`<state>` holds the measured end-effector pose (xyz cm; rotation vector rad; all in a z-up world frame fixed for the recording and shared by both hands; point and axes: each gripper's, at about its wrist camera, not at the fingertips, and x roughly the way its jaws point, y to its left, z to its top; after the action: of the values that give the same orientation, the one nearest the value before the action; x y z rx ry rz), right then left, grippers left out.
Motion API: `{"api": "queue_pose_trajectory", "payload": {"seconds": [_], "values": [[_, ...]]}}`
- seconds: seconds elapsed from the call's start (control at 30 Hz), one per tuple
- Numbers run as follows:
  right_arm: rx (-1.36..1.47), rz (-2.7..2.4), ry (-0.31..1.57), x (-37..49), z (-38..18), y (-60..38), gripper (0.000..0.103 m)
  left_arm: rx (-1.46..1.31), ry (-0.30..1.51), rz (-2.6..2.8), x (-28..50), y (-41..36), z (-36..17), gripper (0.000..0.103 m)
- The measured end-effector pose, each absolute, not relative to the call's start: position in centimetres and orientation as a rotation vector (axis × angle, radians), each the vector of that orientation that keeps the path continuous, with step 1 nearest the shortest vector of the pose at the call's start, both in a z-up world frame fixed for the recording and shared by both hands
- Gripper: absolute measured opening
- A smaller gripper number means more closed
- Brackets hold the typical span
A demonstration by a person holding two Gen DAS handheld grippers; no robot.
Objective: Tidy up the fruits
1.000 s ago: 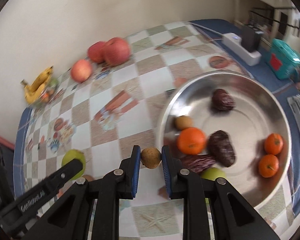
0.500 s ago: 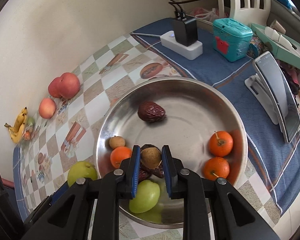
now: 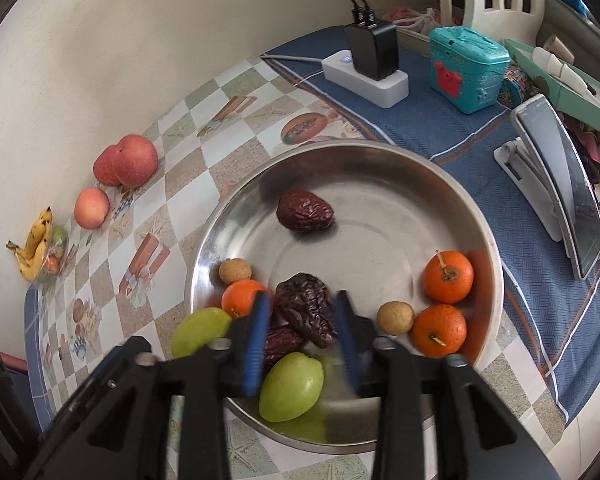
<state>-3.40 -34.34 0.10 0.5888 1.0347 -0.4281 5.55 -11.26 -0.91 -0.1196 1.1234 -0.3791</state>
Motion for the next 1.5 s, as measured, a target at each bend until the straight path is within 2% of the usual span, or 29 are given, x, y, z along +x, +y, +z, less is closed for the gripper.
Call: {"api": "queue_pose_trajectory", "payload": {"seconds": [0.03,0.1,0.13,0.17,0.23,0.47,0.5,0.53,0.57,1.07,1.5], "values": [[0.582,-0.416,1.036,-3.3,0.1,-34.0,0.059,-0.115,1.122,-0.339,5.7,-10.4,-1.0,0.103],[0.564,-0.392,1.036,-3.0,0.1,-33.1,0.06,-0.104,1.108,-0.258,5.8,-8.5,-1.3,0.103],[0.549,-0.382,1.038,-2.9,0.1,-32.6,0.064,-0.093,1.105,-0.218,5.9,-7.6,-1.4,0.103],[0.534,-0.374,1.041,-2.7,0.1,-32.2,0.068,-0.083,1.102,-0.185,6.0,-6.8,-1.5,0.103],[0.514,-0.358,1.042,-2.4,-0.1,-31.2,0.083,-0.073,1.094,-0.129,6.0,-5.3,-1.6,0.103],[0.423,-0.299,1.024,-2.5,0.0,-27.9,0.084,-0.017,1.067,-0.059,4.8,-2.7,-0.8,0.103],[0.41,-0.298,1.02,-2.7,0.1,-27.5,0.089,-0.003,1.062,-0.064,4.4,-2.6,-0.7,0.103],[0.401,-0.294,1.018,-2.8,0.2,-27.2,0.1,0.008,1.059,-0.071,4.1,-2.5,-0.6,0.103],[0.395,-0.286,1.017,-3.0,0.2,-26.8,0.102,0.02,1.058,-0.075,3.8,-2.4,-0.4,0.103],[0.31,-0.23,1.045,-5.1,0.4,-23.1,0.102,0.221,1.036,0.092,0.2,-1.6,1.0,0.103],[0.273,-0.254,1.095,-5.5,0.1,-23.1,0.102,0.17,1.148,0.09,0.6,-1.1,-0.1,0.103]]}}
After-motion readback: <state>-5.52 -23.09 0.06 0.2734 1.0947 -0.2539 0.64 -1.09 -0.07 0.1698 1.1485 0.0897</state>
